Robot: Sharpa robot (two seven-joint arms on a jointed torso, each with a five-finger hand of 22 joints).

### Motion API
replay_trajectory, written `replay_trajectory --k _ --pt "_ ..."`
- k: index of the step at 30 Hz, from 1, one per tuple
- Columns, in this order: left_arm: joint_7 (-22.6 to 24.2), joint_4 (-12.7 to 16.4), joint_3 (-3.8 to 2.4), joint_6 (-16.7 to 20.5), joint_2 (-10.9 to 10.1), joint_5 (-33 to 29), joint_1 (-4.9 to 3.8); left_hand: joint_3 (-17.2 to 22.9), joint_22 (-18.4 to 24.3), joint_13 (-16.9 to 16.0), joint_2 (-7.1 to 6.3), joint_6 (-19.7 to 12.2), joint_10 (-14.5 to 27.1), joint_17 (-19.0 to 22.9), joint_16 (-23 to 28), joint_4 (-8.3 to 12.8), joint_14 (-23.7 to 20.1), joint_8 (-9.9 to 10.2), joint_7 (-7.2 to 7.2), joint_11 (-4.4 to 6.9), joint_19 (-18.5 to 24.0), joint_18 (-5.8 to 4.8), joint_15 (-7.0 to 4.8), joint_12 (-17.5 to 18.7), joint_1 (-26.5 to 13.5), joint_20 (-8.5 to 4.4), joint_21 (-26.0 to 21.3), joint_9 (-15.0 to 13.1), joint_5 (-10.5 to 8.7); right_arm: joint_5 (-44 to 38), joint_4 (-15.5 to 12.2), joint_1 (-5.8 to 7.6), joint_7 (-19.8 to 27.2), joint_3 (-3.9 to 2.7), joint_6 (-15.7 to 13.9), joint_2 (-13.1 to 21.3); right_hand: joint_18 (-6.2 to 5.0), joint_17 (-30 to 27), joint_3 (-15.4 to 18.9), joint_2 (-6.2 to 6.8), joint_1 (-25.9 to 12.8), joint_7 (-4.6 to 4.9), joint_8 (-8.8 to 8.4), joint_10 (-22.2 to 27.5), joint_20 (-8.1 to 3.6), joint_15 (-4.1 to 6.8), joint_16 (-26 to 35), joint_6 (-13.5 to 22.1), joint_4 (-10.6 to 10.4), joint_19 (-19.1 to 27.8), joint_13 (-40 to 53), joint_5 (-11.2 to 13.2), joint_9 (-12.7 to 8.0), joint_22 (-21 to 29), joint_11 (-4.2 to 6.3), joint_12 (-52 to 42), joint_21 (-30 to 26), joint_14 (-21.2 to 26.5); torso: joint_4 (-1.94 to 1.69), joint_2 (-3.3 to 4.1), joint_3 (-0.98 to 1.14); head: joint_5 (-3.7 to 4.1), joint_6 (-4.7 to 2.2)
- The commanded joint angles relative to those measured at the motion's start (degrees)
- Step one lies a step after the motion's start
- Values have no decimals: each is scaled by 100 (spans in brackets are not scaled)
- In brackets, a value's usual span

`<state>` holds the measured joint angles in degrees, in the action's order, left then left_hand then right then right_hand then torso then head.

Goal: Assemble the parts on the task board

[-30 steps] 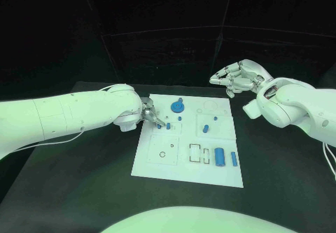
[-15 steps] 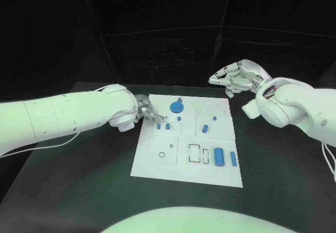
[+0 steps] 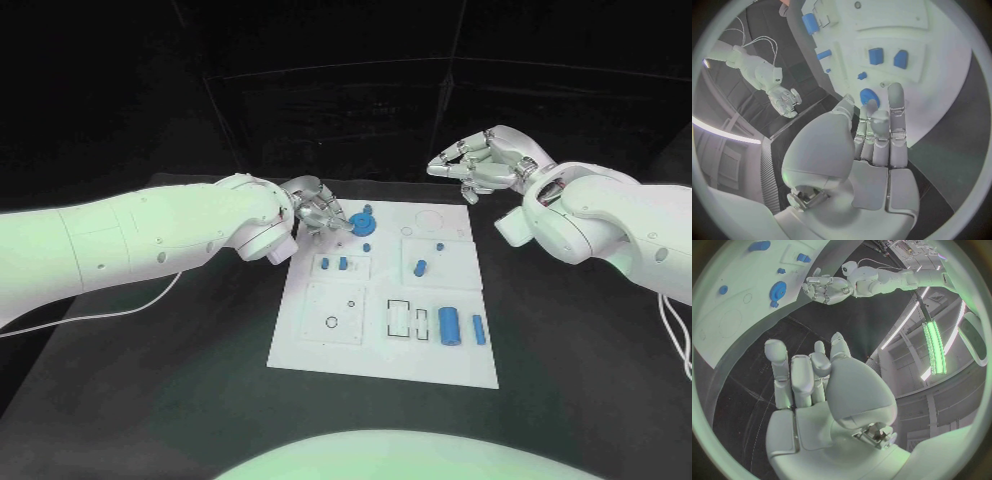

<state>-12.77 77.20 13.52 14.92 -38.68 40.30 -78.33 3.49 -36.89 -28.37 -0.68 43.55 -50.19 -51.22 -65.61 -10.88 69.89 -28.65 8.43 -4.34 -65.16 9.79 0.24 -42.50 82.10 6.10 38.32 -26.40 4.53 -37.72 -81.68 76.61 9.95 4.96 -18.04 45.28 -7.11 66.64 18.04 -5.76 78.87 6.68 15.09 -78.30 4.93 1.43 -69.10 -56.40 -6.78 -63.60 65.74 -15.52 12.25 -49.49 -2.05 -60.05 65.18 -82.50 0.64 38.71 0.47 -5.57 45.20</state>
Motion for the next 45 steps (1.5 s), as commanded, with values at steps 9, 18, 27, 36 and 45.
replay_trajectory --k 9,18,27,36,45 --pt "1706 -541 -3 17 431 2149 62 796 54 1718 -587 733 -415 285 -181 215 216 1056 24 -98 -206 75 57 1670 558 55 -96 1282 2 -1 -1 13 37 -4 -27 -31 -112 -11 19 -23 37 0 19 40 -1 23 22 61 24 49 -13 -30 10 15 11 46 -33 31 14 1 8 81 -61" --pt "1450 -879 -5 -497 714 3098 174 730 -1408 2104 -795 895 -530 -1444 -1424 232 1349 1341 8 -85 -1289 -166 16 2021 303 -4 1518 1608 -20 -1 2 13 38 -4 -21 -54 -112 -11 16 -32 39 0 20 41 0 23 23 62 24 49 -14 -33 10 14 11 48 -33 32 8 7 -1 127 -75" --pt "1342 -1052 -7 -841 878 3438 223 673 -1829 2222 -778 1037 -661 -1516 -1497 270 1461 1419 -24 -54 -1486 -240 -22 2125 250 -38 1931 1706 -17 -1 8 13 41 -4 -16 -79 -112 -11 16 -32 39 0 20 41 0 23 23 62 24 49 -14 -33 10 14 11 48 -33 32 10 6 3 138 -87" --pt "1352 -1198 -8 -916 1007 3538 242 728 -1947 2294 -701 1133 -746 -1503 -1502 311 1491 1461 -37 -43 -1531 -260 -35 2205 291 -53 2039 1756 -6 -1 18 13 42 -4 -15 -105 -111 -8 13 -41 44 1 20 39 0 23 21 64 27 46 -10 -37 11 9 10 45 -31 31 2 -1 8 151 -79" --pt "1369 -1307 -9 -968 1138 3548 259 896 -2097 2384 -610 1303 -945 -1515 -1520 367 1521 1491 -70 -10 -1569 -283 -61 2306 367 -74 2168 1807 -3 -1 20 13 38 -4 -12 -118 -111 -8 13 -41 44 1 20 39 0 23 21 64 27 46 -10 -37 11 9 10 45 -31 31 8 2 5 158 -73"
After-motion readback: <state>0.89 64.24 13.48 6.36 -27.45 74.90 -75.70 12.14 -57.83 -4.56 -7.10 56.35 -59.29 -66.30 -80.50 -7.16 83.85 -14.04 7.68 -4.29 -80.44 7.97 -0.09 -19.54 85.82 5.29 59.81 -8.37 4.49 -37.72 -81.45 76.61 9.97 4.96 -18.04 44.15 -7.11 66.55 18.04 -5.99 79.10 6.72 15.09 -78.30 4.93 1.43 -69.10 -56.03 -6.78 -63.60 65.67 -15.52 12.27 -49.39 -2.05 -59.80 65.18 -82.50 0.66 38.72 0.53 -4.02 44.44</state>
